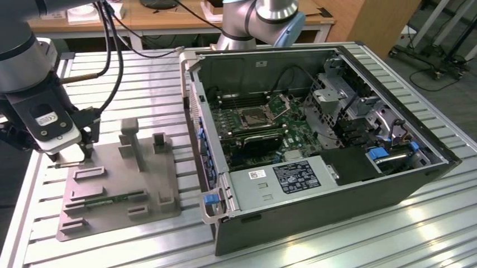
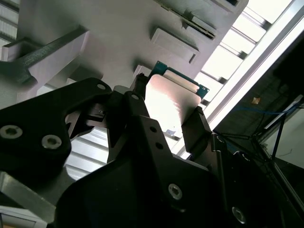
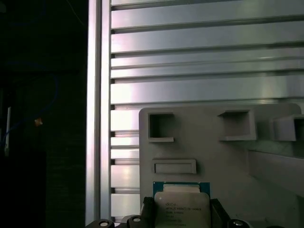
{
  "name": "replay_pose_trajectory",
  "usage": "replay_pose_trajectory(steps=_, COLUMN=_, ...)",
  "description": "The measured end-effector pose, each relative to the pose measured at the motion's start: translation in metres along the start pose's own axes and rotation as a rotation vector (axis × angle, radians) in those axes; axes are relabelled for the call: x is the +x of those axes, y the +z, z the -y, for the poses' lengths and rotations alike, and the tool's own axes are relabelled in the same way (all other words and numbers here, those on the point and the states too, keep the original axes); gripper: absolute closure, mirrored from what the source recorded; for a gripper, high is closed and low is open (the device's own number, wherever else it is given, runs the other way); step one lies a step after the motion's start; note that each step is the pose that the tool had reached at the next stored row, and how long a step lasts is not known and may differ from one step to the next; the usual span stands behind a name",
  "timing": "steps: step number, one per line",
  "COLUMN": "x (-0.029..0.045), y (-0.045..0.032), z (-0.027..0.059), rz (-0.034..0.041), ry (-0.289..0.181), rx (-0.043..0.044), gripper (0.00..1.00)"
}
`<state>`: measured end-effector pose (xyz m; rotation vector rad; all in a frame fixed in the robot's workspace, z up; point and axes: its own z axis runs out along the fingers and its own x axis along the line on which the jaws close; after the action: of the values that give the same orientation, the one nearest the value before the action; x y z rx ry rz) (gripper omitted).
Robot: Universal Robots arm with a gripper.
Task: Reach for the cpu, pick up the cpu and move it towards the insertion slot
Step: 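Pick up the cpu and move it towards the insertion slot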
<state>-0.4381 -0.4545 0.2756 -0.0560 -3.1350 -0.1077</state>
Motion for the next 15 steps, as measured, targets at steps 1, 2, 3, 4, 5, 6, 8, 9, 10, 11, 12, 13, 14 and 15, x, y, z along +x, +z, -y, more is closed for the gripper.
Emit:
replay_pose_trajectory(steps=1, x=0.0000, y=-0.0006, z=0.0000, rz=0.0001, ry=0.000, rx=0.0000, gripper=0.46)
replay_pose_trajectory(steps=2, x=0.0000, y=-0.0014, z=-0.0001, rz=0.0000, ry=0.000, rx=0.0000, gripper=0.46)
replay_pose_trajectory(steps=3, x=0.0000, y=-0.0021, z=-0.0002, rz=0.0000, ry=0.000, rx=0.0000, gripper=0.46)
replay_pose_trajectory(steps=4, x=0.0000, y=-0.0028, z=-0.0002, rz=0.0001, ry=0.000, rx=-0.0001, gripper=0.46)
replay_pose_trajectory(steps=5, x=0.0000, y=-0.0035, z=-0.0002, rz=0.0000, ry=0.000, rx=0.0000, gripper=0.46)
replay_pose_trajectory(steps=6, x=0.0000, y=-0.0041, z=-0.0003, rz=0.0001, ry=0.000, rx=0.0000, gripper=0.46)
replay_pose_trajectory(steps=8, x=0.0000, y=-0.0053, z=-0.0004, rz=0.0001, ry=0.000, rx=-0.0001, gripper=0.46)
replay_pose_trajectory(steps=9, x=0.0000, y=-0.0059, z=-0.0004, rz=0.0000, ry=0.000, rx=0.0000, gripper=0.46)
replay_pose_trajectory(steps=10, x=0.0000, y=-0.0065, z=-0.0005, rz=0.0001, ry=0.000, rx=-0.0001, gripper=0.46)
replay_pose_trajectory(steps=11, x=0.0000, y=-0.0072, z=-0.0005, rz=0.0000, ry=0.000, rx=0.0000, gripper=0.46)
replay_pose_trajectory(steps=12, x=0.0000, y=-0.0078, z=-0.0005, rz=0.0000, ry=0.000, rx=0.0000, gripper=0.46)
replay_pose_trajectory(steps=13, x=0.0000, y=-0.0083, z=-0.0006, rz=0.0001, ry=0.000, rx=-0.0001, gripper=0.46)
replay_pose_trajectory(steps=14, x=0.0000, y=-0.0088, z=-0.0006, rz=0.0001, ry=0.000, rx=-0.0001, gripper=0.46)
replay_pose_trajectory(steps=15, x=0.0000, y=-0.0093, z=-0.0006, rz=0.0001, ry=0.000, rx=-0.0001, gripper=0.46)
